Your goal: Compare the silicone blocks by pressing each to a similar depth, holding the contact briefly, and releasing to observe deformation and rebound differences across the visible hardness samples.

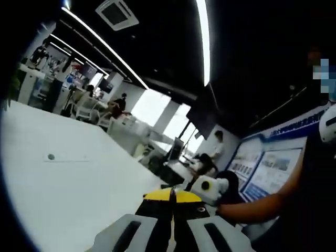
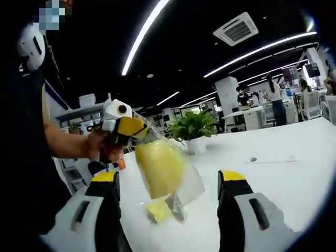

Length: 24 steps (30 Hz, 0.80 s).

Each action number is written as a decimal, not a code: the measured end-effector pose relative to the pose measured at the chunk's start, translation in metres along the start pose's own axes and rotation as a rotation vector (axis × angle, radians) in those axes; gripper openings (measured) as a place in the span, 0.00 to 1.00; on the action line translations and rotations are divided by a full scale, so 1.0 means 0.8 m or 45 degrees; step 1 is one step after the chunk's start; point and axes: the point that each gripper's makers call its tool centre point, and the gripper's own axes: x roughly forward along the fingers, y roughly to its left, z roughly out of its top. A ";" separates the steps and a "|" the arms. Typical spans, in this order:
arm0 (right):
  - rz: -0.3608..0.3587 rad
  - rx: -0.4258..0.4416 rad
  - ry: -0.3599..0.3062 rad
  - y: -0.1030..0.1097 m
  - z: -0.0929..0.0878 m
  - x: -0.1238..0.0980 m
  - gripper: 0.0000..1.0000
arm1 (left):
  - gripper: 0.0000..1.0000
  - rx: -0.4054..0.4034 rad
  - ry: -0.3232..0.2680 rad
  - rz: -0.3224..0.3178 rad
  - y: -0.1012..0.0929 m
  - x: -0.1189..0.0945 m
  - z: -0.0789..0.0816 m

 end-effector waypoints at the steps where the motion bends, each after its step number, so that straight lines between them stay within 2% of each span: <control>1: 0.006 0.007 -0.004 0.000 0.000 0.001 0.67 | 0.00 -0.009 -0.005 0.000 -0.001 -0.001 0.001; 8: 0.087 0.029 -0.051 0.018 0.008 0.009 0.54 | 0.00 -0.029 -0.015 -0.022 -0.013 -0.006 0.002; 14: 0.106 0.031 -0.058 0.025 0.009 0.010 0.42 | 0.00 -0.033 -0.016 -0.035 -0.020 -0.005 0.000; 17: 0.123 0.029 -0.033 0.030 0.005 0.009 0.33 | 0.00 -0.036 -0.012 -0.034 -0.021 -0.004 -0.002; 24: 0.126 0.006 0.006 0.032 0.001 0.008 0.27 | 0.00 -0.039 -0.011 -0.030 -0.020 -0.006 -0.002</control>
